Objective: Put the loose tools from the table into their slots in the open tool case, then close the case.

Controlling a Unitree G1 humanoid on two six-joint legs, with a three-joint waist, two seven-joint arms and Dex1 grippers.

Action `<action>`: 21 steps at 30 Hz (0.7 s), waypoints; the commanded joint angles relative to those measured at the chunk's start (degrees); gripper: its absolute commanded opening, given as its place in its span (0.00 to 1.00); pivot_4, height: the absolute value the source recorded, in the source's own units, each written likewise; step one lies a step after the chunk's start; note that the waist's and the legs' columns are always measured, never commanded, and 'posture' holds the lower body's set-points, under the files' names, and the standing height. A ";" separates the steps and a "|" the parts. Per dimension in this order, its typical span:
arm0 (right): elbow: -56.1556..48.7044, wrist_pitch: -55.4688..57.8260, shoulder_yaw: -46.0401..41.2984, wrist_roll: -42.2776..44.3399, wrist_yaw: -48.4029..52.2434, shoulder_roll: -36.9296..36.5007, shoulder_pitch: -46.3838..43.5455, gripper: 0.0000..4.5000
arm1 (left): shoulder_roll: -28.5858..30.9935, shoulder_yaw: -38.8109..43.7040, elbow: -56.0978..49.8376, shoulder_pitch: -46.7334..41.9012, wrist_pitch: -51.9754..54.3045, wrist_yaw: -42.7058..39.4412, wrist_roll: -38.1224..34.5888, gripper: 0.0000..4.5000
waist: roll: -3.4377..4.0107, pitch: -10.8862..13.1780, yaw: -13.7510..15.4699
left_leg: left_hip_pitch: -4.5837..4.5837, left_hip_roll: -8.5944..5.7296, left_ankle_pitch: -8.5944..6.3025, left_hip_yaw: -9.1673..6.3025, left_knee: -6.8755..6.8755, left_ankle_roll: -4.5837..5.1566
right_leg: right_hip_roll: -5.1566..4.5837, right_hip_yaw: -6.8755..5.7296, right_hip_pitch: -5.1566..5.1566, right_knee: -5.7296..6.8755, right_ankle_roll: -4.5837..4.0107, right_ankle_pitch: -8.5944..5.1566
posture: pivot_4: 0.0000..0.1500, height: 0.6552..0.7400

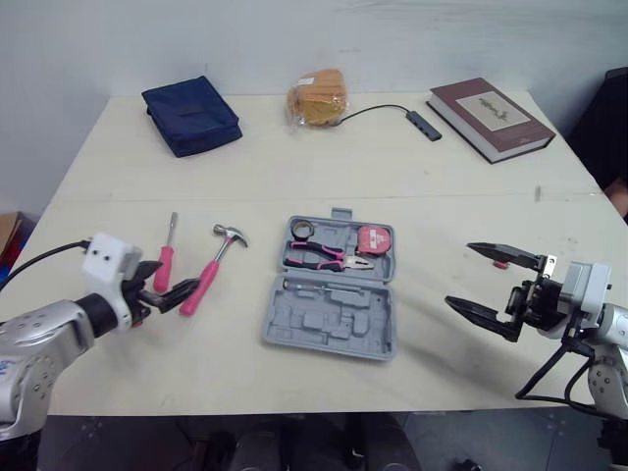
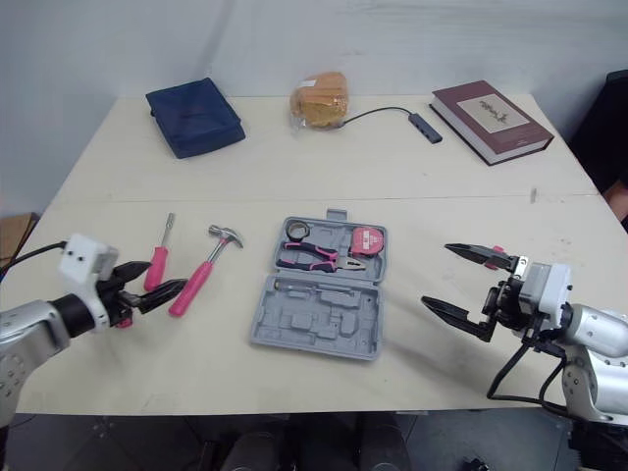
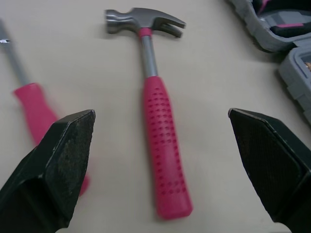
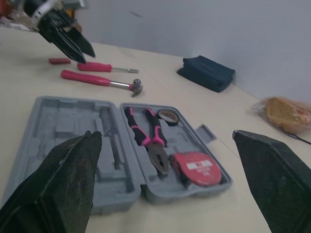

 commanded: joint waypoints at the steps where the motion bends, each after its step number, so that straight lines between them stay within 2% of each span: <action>1: -3.36 1.50 0.73 1.07 -0.80 0.53 -0.88 1.00 | -0.86 -1.70 0.23 -1.88 0.87 2.40 2.43 0.99 | 0.00 0.00 -0.06 | -0.01 0.01 0.00 0.01 0.00 0.00 | 0.02 0.00 -0.02 0.00 0.00 0.00 | 1.00 1.00; 4: -5.28 3.18 2.30 1.60 -1.06 1.08 -1.61 1.00 | -2.47 -4.47 2.34 -4.58 1.70 3.15 3.65 0.99 | -0.02 0.01 0.12 | -0.03 0.02 0.00 0.00 0.02 0.00 | 0.06 -0.02 -0.03 -0.01 0.00 0.00 | 1.00 1.00; 8: -7.53 6.43 3.67 1.72 -2.05 1.07 -1.65 1.00 | -2.71 -11.73 9.00 -8.91 -1.64 2.41 9.57 0.99 | -0.03 0.00 0.83 | -0.02 -0.02 0.01 0.01 0.06 0.02 | 0.10 -0.03 -0.02 0.01 0.00 0.00 | 1.00 1.00; 10: -8.22 6.65 3.52 1.44 -2.19 1.08 -1.49 1.00 | -3.62 -12.47 10.86 -10.10 -0.44 1.50 9.20 0.99 | -0.03 0.00 1.18 | -0.04 -0.02 0.01 0.03 0.08 0.02 | 0.14 -0.03 -0.04 0.01 0.00 0.00 | 1.00 1.00; 13: -8.95 6.66 3.09 1.00 -2.94 1.23 -1.34 1.00 | -4.55 -12.39 12.31 -10.68 2.39 0.98 8.47 0.81 | -0.04 -0.01 1.45 | -0.04 -0.02 0.01 0.03 0.08 0.04 | 0.11 -0.03 -0.03 0.01 0.00 0.00 | 1.00 1.00; 17: -11.46 7.26 2.09 0.77 -4.93 0.94 0.23 1.00 | -5.02 -12.22 12.12 -9.58 2.14 -0.08 8.63 0.39 | -0.04 -0.02 1.57 | -0.04 -0.03 0.00 0.02 0.09 0.05 | 0.06 -0.02 -0.02 0.02 0.00 0.00 | 1.00 1.00; 20: -12.05 7.53 1.90 0.36 -5.35 0.61 1.00 1.00 | -5.82 -12.23 12.59 -9.54 0.83 -0.94 8.96 0.12 | -0.05 -0.02 1.87 | -0.03 -0.03 0.00 0.02 0.09 0.06 | 0.07 -0.04 -0.01 0.01 0.00 0.00 | 1.00 1.00; 21: -12.00 7.57 1.71 0.26 -5.67 0.58 1.12 1.00 | -6.57 -12.09 12.84 -9.87 -1.87 -1.63 9.28 0.12 | -0.05 -0.02 1.95 | -0.03 -0.04 0.00 0.03 0.11 0.06 | 0.08 -0.03 -0.01 0.01 0.00 0.00 | 1.00 1.00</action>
